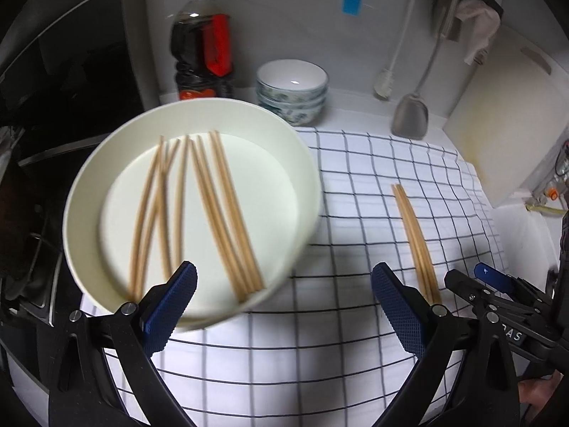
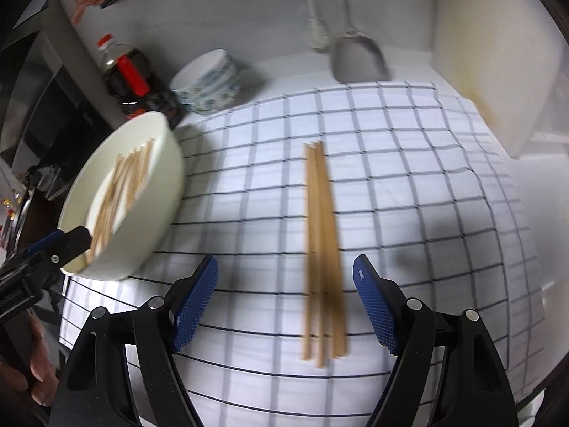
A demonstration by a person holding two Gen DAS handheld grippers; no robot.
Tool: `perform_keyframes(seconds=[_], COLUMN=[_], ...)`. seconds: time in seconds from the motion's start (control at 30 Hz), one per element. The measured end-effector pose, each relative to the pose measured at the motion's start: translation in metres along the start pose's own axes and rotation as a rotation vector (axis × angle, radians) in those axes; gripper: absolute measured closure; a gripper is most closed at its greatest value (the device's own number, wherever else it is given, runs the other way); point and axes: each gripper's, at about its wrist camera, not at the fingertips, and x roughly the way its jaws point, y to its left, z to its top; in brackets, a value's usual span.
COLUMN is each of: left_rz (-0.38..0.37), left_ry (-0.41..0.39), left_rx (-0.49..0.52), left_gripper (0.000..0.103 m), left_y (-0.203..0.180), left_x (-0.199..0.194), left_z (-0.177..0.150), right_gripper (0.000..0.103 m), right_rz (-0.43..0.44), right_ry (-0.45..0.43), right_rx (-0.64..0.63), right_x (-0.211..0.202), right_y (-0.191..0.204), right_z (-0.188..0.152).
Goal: Organize utensils
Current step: 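Move the right tool back over the remaining chopsticks on the cloth, then lower the right tool and pinch one chopstick from the pile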
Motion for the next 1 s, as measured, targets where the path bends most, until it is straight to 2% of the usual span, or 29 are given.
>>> perform_keyframes(seconds=[0.13, 0.33, 0.67, 1.0], left_rz=[-0.016, -0.028, -0.028, -0.009], left_ry=[0.014, 0.018, 0.043, 0.078], left_rx=[0.02, 0.051, 0.092, 0.102], left_gripper=[0.006, 0.006, 0.006, 0.006], left_y=[-0.018, -0.044, -0.076, -0.09], left_x=[0.007, 0.016, 0.041, 0.064], left_z=[-0.006, -0.016, -0.035, -0.044], right_gripper=[0.028, 0.028, 0.028, 0.028], right_rz=[-0.03, -0.053, -0.081, -0.09], right_ry=[0.014, 0.014, 0.034, 0.026], right_rx=[0.012, -0.01, -0.067, -0.133], right_x=[0.004, 0.011, 0.035, 0.045], right_y=[-0.024, -0.04, -0.057, -0.059], right_z=[-0.009, -0.017, -0.026, -0.031])
